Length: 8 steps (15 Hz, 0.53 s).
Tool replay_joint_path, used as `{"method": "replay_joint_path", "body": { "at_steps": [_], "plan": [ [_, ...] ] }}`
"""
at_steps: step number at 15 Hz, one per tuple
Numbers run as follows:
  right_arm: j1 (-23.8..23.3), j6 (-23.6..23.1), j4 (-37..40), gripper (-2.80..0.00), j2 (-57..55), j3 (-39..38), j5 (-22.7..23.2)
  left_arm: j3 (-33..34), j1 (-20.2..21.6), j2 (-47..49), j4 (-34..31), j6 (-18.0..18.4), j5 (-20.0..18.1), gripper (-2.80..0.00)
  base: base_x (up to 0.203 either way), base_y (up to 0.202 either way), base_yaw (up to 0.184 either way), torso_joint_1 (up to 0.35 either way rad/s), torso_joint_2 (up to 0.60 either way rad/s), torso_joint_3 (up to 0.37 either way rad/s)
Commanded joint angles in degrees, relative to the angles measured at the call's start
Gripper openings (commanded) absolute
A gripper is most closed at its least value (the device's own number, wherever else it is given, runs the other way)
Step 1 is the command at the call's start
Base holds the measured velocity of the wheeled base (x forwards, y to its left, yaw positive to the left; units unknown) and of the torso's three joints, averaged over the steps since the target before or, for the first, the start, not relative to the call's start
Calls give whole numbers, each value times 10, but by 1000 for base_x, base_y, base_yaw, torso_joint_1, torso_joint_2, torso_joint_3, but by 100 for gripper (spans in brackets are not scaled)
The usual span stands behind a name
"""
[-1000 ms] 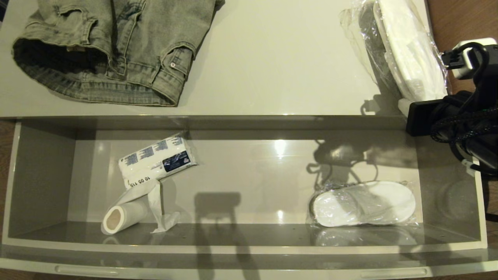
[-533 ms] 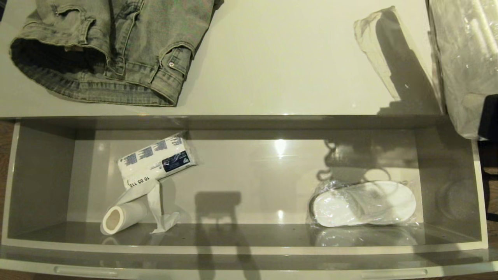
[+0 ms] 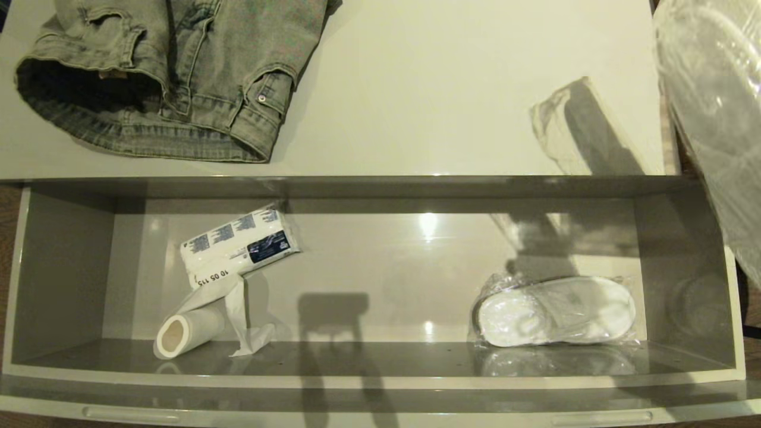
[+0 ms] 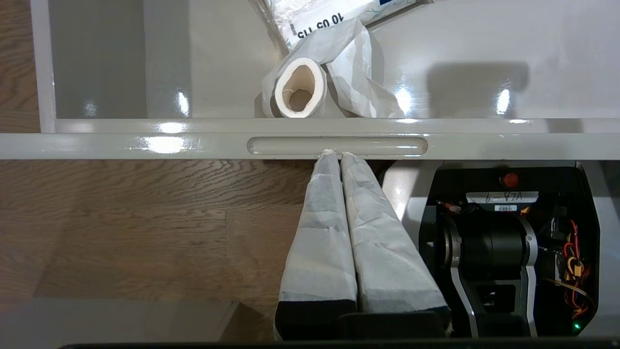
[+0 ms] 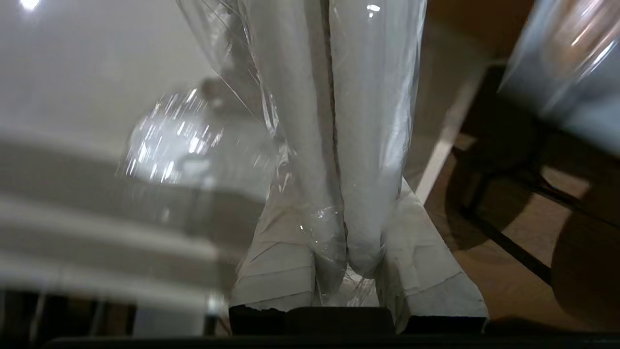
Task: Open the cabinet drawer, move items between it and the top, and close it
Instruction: Put the disposable slippers in the drawer
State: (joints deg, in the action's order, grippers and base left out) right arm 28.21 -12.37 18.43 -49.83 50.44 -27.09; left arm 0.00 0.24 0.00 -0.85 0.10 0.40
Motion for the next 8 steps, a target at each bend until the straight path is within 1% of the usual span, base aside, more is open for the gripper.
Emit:
{"method": "replay_joint_path", "body": {
  "at_steps": [1,3,4,8],
  "plan": [
    [5,-43,55,-280,109,-45,39,0,0,1,0,0,0,-280,0,0,0,0,0,0],
    [7,-94,104,-280,162,-86,76,0,0,1,0,0,0,-280,0,0,0,0,0,0],
    [7,-112,120,-280,167,-93,85,0,0,1,0,0,0,-280,0,0,0,0,0,0],
    [14,-137,136,-280,140,-107,132,0,0,1,0,0,0,-280,0,0,0,0,0,0]
  ]
}}
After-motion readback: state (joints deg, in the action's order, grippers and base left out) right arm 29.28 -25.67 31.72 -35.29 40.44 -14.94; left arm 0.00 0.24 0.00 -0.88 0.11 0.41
